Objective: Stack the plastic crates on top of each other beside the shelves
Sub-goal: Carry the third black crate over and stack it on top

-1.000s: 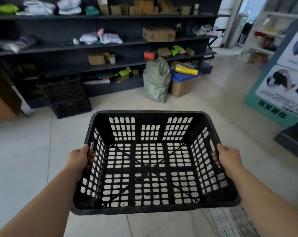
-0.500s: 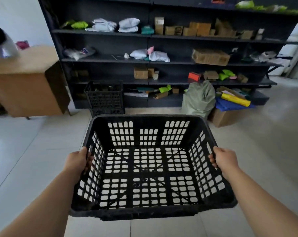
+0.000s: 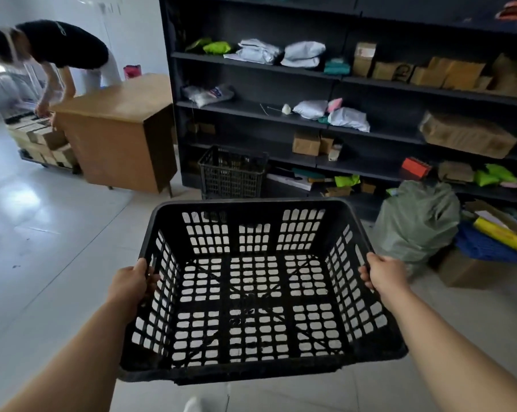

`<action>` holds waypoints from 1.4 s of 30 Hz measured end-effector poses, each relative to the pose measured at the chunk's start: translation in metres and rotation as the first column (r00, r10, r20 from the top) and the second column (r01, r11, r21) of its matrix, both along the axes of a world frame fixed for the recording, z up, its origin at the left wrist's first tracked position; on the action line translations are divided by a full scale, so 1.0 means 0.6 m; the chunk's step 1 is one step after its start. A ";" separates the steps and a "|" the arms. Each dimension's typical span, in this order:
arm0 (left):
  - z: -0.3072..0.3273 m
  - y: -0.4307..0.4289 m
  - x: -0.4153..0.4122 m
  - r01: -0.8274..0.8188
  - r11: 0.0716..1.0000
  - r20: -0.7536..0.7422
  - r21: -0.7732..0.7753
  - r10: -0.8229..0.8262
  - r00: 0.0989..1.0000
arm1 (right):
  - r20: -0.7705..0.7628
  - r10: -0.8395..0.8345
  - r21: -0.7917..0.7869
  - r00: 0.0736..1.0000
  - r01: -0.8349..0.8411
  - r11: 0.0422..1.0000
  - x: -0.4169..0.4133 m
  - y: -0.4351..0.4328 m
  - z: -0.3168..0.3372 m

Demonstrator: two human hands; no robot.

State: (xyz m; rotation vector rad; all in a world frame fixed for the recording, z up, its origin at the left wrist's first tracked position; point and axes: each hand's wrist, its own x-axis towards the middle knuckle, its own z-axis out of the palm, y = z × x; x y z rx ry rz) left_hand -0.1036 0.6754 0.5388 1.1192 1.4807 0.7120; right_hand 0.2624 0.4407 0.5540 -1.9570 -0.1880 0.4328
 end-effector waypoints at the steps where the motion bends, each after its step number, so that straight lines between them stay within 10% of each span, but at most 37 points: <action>1: -0.002 0.024 0.009 -0.009 1.000 -0.007 -0.001 0.009 1.000 | -0.001 0.008 -0.004 1.000 -0.008 1.000 0.012 0.028 -0.003; 42: -0.012 1.026 0.531 -0.038 0.999 0.044 0.023 0.037 0.998 | -0.027 0.001 0.000 1.000 -0.001 1.000 0.540 1.055 0.007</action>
